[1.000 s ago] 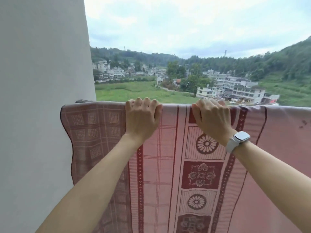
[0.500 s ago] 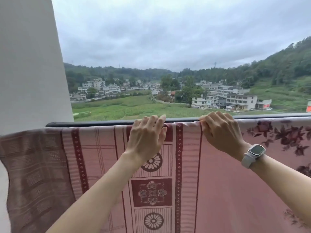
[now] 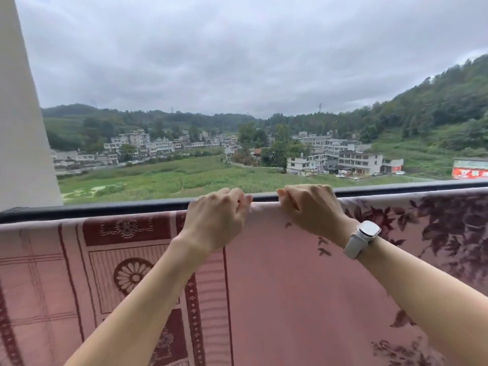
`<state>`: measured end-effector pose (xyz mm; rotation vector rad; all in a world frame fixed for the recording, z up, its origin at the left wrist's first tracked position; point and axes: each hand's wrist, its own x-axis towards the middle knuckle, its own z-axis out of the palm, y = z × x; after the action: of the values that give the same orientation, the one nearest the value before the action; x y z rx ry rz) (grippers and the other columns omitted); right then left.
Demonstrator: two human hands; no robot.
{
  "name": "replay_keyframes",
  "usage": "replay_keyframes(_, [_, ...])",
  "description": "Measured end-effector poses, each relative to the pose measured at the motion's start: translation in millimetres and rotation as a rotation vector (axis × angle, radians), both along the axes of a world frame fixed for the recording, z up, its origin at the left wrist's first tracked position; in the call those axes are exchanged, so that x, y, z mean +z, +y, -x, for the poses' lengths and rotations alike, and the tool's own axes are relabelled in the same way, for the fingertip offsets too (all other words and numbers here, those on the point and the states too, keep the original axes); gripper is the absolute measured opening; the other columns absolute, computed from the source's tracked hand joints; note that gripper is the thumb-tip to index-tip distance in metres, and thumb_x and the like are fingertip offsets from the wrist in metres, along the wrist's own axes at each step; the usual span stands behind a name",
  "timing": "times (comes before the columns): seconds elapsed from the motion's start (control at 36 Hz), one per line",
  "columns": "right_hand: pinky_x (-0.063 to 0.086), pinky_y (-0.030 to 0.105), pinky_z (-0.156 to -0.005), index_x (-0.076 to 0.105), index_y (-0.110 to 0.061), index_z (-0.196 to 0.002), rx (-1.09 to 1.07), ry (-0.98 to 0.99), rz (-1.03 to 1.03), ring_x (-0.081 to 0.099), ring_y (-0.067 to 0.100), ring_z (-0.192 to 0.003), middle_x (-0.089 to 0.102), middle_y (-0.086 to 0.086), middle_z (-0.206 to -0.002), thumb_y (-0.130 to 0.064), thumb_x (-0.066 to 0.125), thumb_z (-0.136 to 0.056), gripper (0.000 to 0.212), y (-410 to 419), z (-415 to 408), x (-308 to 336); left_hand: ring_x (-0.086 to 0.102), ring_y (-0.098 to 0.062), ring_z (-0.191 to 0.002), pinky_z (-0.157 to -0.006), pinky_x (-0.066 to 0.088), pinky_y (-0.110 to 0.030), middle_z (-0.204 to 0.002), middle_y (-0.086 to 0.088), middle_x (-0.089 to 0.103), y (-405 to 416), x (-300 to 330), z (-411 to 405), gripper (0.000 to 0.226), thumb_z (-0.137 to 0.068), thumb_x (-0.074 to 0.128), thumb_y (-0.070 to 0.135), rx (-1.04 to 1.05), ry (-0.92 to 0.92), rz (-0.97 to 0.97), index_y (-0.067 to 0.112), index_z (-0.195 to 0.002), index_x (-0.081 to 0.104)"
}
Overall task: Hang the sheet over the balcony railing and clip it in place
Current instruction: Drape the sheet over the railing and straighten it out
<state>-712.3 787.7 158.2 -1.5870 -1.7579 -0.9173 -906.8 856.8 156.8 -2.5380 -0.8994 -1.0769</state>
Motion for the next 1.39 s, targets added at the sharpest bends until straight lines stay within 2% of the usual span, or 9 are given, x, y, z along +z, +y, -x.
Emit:
replay_keyframes(0.11, [0.04, 0.028, -0.053, 0.056, -0.01, -0.062, -0.138, -0.015, -0.184, 0.053, 0.023, -0.052, 0.059, 0.004, -0.057, -0.028, 0.031, -0.09, 0.042, -35.0, -66.1, -23.0, 0.059, -0.021, -0.092, -0.075, 0.038, -0.033, -0.099, 0.0, 0.065, -27.2, -13.3, -70.0, 0.036, -0.096, 0.029, 0.044, -0.084, 0.063, -0.19, 0.019, -0.098, 0.055])
replay_keyframes(0.25, [0.036, 0.026, -0.051, 0.052, -0.011, -0.052, -0.273, 0.027, -0.159, 0.051, 0.024, -0.044, 0.054, 0.003, -0.047, -0.026, 0.031, -0.09, 0.045, -54.8, -124.6, -21.4, 0.062, -0.022, -0.073, -0.059, 0.034, -0.031, -0.079, -0.002, 0.067, -28.3, -9.7, -124.4, 0.052, -0.095, 0.018, 0.049, 0.034, 0.103, -0.094, 0.021, -0.08, 0.058])
replay_keyframes(0.42, [0.023, 0.029, -0.045, 0.035, -0.014, -0.051, -0.138, 0.21, 0.469, 0.033, 0.016, -0.041, 0.038, 0.0, -0.048, -0.032, 0.027, -0.095, 0.049, -35.5, -148.3, 18.8, 0.054, -0.029, -0.101, -0.076, 0.035, -0.037, -0.117, -0.012, 0.059, -24.1, 24.5, -170.7, 0.045, -0.098, 0.015, 0.045, 0.072, 0.311, 0.333, 0.021, -0.094, 0.053])
replay_keyframes(0.58, [0.038, 0.032, -0.052, 0.057, -0.007, -0.067, -0.16, 0.07, 0.017, 0.052, 0.022, -0.052, 0.058, 0.005, -0.059, -0.04, 0.022, -0.09, 0.053, -86.8, -224.0, 2.0, 0.043, -0.016, -0.05, -0.045, 0.021, -0.026, -0.059, 0.005, 0.051, -72.3, -2.8, -244.8, 0.045, -0.095, 0.024, 0.045, -0.069, -0.014, -0.132, 0.023, -0.06, 0.041])
replay_keyframes(0.97, [0.038, 0.035, -0.063, 0.053, -0.006, -0.066, -0.388, 0.115, -0.209, 0.052, 0.029, -0.062, 0.056, 0.011, -0.066, -0.025, 0.026, -0.088, 0.04, -189.1, -459.5, -27.6, 0.06, -0.018, -0.071, -0.059, 0.039, -0.029, -0.078, 0.002, 0.064, -161.4, -19.4, -442.8, 0.036, -0.095, 0.032, 0.04, -0.097, 0.147, -0.272, 0.018, -0.085, 0.059])
replay_keyframes(1.11, [0.026, 0.029, -0.051, 0.043, -0.007, -0.053, -0.422, 0.079, -0.092, 0.049, 0.029, -0.047, 0.048, 0.006, -0.048, -0.039, 0.017, -0.085, 0.052, -198.3, -493.1, -18.6, 0.056, -0.02, -0.068, -0.056, 0.032, -0.029, -0.078, 0.0, 0.062, -170.7, -17.2, -485.7, 0.047, -0.096, 0.019, 0.051, -0.106, 0.131, -0.209, 0.018, -0.086, 0.051])
replay_keyframes(1.22, [0.017, 0.03, -0.046, 0.055, -0.002, -0.078, -0.411, 0.031, 0.326, 0.047, 0.025, -0.056, 0.052, 0.008, -0.061, -0.049, 0.008, -0.083, 0.066, -188.0, -510.9, 4.6, 0.044, -0.018, -0.055, -0.052, 0.028, -0.031, -0.057, 0.003, 0.045, -164.3, 1.1, -505.3, 0.067, -0.091, 0.007, 0.061, -0.004, 0.191, 0.069, 0.017, -0.059, 0.046])
replay_keyframes(1.28, [0.02, 0.03, -0.047, 0.043, -0.007, -0.06, -0.257, 0.188, 0.485, 0.04, 0.022, -0.051, 0.042, 0.005, -0.055, -0.048, 0.016, -0.091, 0.059, -184.7, -518.2, 13.9, 0.044, -0.018, -0.059, -0.055, 0.029, -0.032, -0.06, 0.002, 0.045, -164.6, 8.6, -514.2, 0.066, -0.092, 0.007, 0.059, 0.045, 0.253, 0.176, 0.017, -0.059, 0.048])
replay_keyframes(1.39, [0.024, 0.027, -0.047, 0.035, -0.013, -0.052, -0.102, 0.085, 0.422, 0.035, 0.016, -0.042, 0.039, 0.001, -0.047, -0.047, 0.02, -0.095, 0.057, -197.8, -532.9, 12.9, 0.046, -0.02, -0.057, -0.057, 0.032, -0.031, -0.058, 0.001, 0.051, -187.4, -1.7, -538.6, 0.06, -0.095, 0.014, 0.049, 0.095, 0.108, 0.008, 0.016, -0.062, 0.052])
